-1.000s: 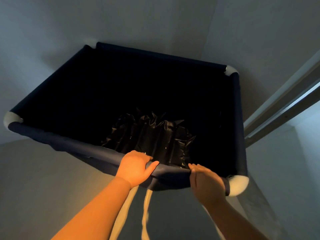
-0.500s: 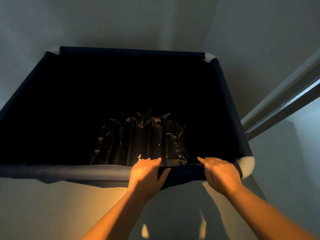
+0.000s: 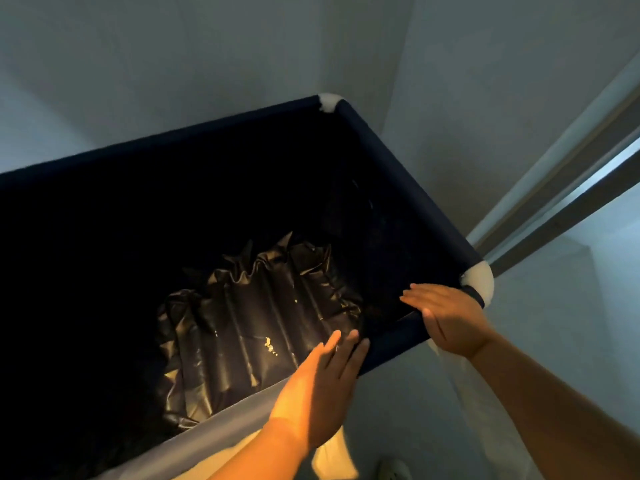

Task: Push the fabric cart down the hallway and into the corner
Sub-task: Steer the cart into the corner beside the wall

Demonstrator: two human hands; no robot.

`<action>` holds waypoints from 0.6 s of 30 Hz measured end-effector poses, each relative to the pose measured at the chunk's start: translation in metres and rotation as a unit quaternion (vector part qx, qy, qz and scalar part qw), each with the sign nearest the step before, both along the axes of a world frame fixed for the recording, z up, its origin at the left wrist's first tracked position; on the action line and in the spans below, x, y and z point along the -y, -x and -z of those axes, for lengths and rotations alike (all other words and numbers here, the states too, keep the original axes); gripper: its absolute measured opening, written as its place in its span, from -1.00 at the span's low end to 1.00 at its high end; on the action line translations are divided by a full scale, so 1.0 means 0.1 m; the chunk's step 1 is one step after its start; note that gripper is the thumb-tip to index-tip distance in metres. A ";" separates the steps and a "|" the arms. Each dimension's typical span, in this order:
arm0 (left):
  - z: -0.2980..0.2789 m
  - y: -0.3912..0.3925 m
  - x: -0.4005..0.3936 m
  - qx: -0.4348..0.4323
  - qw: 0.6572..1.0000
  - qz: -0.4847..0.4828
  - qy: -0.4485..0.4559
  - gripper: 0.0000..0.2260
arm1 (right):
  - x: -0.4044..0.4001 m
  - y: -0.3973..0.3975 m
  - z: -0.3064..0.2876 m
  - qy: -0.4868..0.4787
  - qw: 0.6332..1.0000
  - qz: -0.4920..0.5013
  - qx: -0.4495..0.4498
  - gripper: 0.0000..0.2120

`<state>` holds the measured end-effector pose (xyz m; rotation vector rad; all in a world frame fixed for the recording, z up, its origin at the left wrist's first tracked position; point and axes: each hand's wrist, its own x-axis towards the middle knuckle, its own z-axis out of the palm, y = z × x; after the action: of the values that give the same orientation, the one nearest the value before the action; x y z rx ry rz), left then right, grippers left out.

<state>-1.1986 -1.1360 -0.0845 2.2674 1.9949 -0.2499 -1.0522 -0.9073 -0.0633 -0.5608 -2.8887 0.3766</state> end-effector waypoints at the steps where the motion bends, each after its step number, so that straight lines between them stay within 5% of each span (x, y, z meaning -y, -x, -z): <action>1: -0.01 -0.12 -0.08 -0.008 1.000 -0.006 -0.005 -0.34 | -0.11 -0.05 0.01 -0.004 1.000 0.002 0.000 -0.39; 4: -0.06 -0.45 -0.35 0.056 0.994 -0.090 -0.033 -0.21 | -0.34 -0.20 0.07 -0.022 0.996 0.072 -0.037 -0.53; 7: -0.08 -0.74 -0.70 0.109 0.985 -0.132 -0.035 -0.17 | -0.42 -0.26 0.12 0.016 0.966 0.242 -0.093 -0.58; 13: -0.20 -1.08 -1.18 0.046 0.994 -0.078 -0.058 -0.30 | -0.49 -0.14 0.10 0.077 0.929 0.363 0.009 -0.42; 18: -0.26 -1.19 -0.84 -0.033 0.997 -0.055 -0.044 -0.33 | -0.61 -0.12 -0.02 0.141 0.906 0.398 -0.026 -0.41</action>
<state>-1.0792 -1.0517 -0.0585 2.2182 2.1982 -0.2348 -1.0398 -0.8461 -0.0611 -1.6445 -2.2797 0.6451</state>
